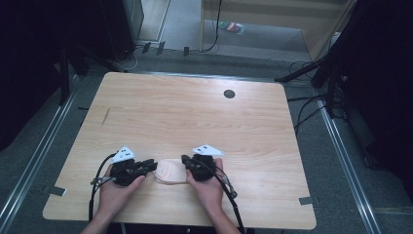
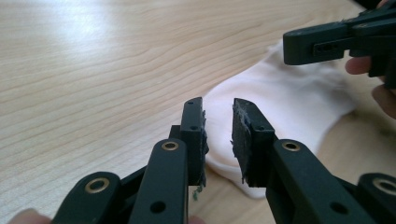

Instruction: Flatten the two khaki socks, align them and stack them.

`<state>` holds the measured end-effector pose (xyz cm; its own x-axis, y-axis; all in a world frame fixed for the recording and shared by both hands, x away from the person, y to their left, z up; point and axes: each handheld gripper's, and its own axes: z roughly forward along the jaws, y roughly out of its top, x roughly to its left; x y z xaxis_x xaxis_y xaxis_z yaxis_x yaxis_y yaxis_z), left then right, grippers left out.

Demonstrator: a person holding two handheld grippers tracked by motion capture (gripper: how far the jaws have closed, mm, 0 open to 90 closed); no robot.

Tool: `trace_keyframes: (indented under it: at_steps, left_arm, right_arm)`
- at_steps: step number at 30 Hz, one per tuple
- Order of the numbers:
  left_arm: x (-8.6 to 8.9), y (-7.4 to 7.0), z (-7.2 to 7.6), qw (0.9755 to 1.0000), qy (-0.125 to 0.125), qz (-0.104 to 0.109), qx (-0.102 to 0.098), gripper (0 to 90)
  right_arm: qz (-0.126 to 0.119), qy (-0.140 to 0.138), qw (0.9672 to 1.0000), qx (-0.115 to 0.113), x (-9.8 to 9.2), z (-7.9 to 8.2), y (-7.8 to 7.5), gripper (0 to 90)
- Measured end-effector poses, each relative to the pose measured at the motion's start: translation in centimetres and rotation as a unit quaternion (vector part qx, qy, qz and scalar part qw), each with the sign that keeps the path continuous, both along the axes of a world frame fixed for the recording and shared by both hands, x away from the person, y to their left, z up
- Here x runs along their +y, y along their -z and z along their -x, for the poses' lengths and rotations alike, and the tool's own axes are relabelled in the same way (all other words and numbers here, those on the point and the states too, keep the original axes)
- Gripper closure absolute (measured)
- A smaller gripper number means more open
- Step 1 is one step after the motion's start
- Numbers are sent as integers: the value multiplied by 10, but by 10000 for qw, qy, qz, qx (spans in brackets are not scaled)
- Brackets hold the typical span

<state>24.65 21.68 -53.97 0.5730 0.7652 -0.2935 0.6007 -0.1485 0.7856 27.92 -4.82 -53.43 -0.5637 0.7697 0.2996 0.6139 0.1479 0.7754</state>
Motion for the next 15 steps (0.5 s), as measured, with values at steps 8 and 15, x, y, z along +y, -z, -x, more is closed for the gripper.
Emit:
trace_keyframes:
  at_steps: [8,15]
  left_arm:
    - [-11,11,11,9969,454,-588,268,763]
    - [-13,11,13,9967,366,-703,169,770]
  right_arm:
    - [351,86,9992,197,-52,11,15,900]
    - [485,189,9986,-7,-64,13,19,900]
